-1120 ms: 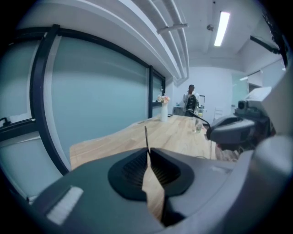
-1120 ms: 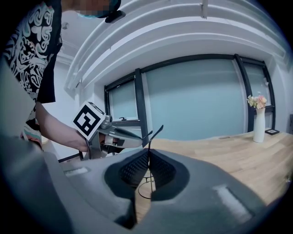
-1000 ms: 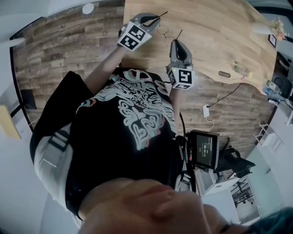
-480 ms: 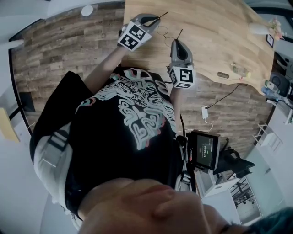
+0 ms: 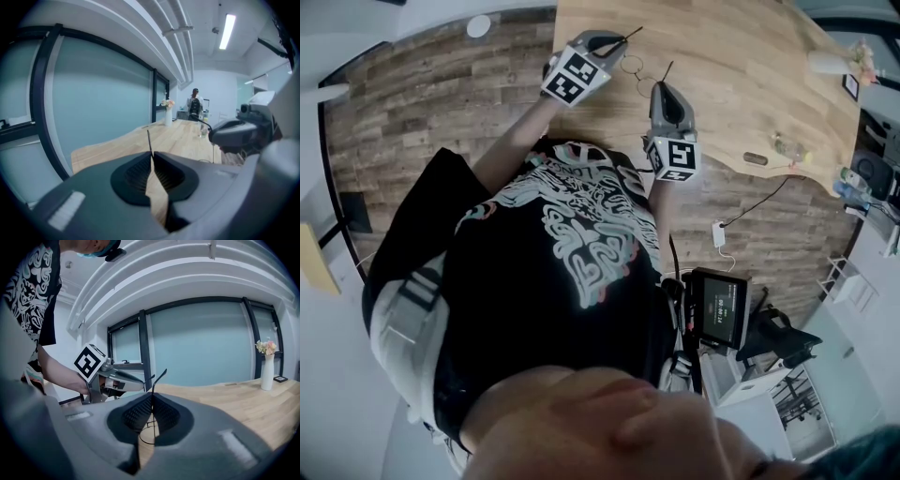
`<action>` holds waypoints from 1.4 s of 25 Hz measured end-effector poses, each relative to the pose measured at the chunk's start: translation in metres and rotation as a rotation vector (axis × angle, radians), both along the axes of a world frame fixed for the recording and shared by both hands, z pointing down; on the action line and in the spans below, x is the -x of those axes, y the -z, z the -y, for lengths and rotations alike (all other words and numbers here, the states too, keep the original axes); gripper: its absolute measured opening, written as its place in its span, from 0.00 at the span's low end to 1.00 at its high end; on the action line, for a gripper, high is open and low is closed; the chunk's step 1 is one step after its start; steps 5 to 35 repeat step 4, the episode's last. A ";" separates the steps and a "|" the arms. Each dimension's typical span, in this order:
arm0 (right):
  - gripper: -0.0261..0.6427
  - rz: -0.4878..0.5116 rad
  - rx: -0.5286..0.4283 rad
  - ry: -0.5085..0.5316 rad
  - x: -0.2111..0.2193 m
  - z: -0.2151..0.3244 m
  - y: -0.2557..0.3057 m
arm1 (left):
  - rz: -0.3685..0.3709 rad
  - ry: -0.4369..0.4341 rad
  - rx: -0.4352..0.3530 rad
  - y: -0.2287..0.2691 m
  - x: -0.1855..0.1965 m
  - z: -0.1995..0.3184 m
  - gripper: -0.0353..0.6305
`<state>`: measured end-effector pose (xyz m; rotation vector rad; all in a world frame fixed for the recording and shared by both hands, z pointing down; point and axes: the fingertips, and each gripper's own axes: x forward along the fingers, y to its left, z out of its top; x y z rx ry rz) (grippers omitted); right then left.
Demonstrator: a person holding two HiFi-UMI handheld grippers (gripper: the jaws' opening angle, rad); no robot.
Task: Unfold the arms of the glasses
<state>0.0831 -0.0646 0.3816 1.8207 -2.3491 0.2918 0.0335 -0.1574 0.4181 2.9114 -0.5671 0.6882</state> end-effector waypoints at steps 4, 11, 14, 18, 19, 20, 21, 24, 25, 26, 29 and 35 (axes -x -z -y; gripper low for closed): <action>0.04 0.001 0.007 -0.001 -0.001 0.004 -0.001 | 0.009 -0.001 0.004 -0.002 0.000 0.002 0.06; 0.04 0.001 0.007 -0.001 -0.001 0.004 -0.001 | 0.009 -0.001 0.004 -0.002 0.000 0.002 0.06; 0.04 0.001 0.007 -0.001 -0.001 0.004 -0.001 | 0.009 -0.001 0.004 -0.002 0.000 0.002 0.06; 0.04 0.001 0.007 -0.001 -0.001 0.004 -0.001 | 0.009 -0.001 0.004 -0.002 0.000 0.002 0.06; 0.04 0.001 0.007 -0.001 -0.001 0.004 -0.001 | 0.009 -0.001 0.004 -0.002 0.000 0.002 0.06; 0.04 0.001 0.007 -0.001 -0.001 0.004 -0.001 | 0.009 -0.001 0.004 -0.002 0.000 0.002 0.06; 0.04 0.001 0.007 -0.001 -0.001 0.004 -0.001 | 0.009 -0.001 0.004 -0.002 0.000 0.002 0.06; 0.04 0.001 0.007 -0.001 -0.001 0.004 -0.001 | 0.009 -0.001 0.004 -0.002 0.000 0.002 0.06; 0.04 0.001 0.007 -0.001 -0.001 0.004 -0.001 | 0.009 -0.001 0.004 -0.002 0.000 0.002 0.06; 0.04 0.001 0.007 -0.001 -0.001 0.004 -0.001 | 0.009 -0.001 0.004 -0.002 0.000 0.002 0.06; 0.04 0.001 0.007 -0.001 -0.001 0.004 -0.001 | 0.009 -0.001 0.004 -0.002 0.000 0.002 0.06; 0.04 0.001 0.007 -0.001 -0.001 0.004 -0.001 | 0.009 -0.001 0.004 -0.002 0.000 0.002 0.06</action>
